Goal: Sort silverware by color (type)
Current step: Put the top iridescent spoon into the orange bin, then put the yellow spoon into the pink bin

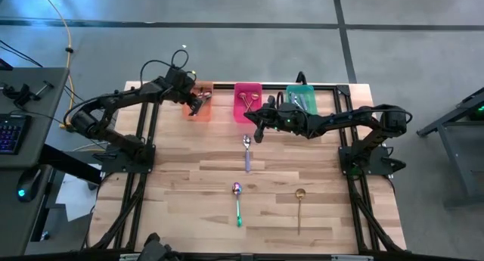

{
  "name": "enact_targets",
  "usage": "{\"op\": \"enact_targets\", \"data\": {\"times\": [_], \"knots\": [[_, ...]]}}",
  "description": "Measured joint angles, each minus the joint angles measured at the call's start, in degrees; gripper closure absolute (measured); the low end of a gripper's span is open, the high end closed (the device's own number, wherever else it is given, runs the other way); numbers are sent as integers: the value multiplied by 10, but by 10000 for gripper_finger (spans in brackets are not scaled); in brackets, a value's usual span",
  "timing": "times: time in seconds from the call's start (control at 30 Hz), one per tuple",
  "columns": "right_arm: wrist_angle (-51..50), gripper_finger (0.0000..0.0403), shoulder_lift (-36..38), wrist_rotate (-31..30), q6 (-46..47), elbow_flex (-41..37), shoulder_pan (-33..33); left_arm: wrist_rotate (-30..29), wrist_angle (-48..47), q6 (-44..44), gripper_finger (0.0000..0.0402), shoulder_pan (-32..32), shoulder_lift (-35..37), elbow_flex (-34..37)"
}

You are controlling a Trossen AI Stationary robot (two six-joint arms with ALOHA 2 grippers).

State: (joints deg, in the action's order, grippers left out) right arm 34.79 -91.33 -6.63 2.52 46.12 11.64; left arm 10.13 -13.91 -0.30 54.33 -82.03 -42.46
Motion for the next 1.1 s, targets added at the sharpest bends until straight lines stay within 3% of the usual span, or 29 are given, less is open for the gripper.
{"op": "enact_targets", "data": {"times": [0.23, 0.33, 0.53, 0.73, 1.1], "knots": [[0, 403, 0, 0, -3, 0, 0, -2, 24, 9, 341, -9, 58, 5], [0, 403, 0, 0, -14, 0, 0, 3, 90, 10, 354, -25, 83, 34], [0, 403, -2, 18, -11, -1, -1, 83, 297, 4, 386, -68, 111, 117], [-11, 403, -2, 20, 2, -1, -4, 117, 476, -22, 400, -112, 112, 187], [-43, 403, -2, 19, 33, -1, -4, 119, 599, 20, 401, -172, 112, 236]]}}
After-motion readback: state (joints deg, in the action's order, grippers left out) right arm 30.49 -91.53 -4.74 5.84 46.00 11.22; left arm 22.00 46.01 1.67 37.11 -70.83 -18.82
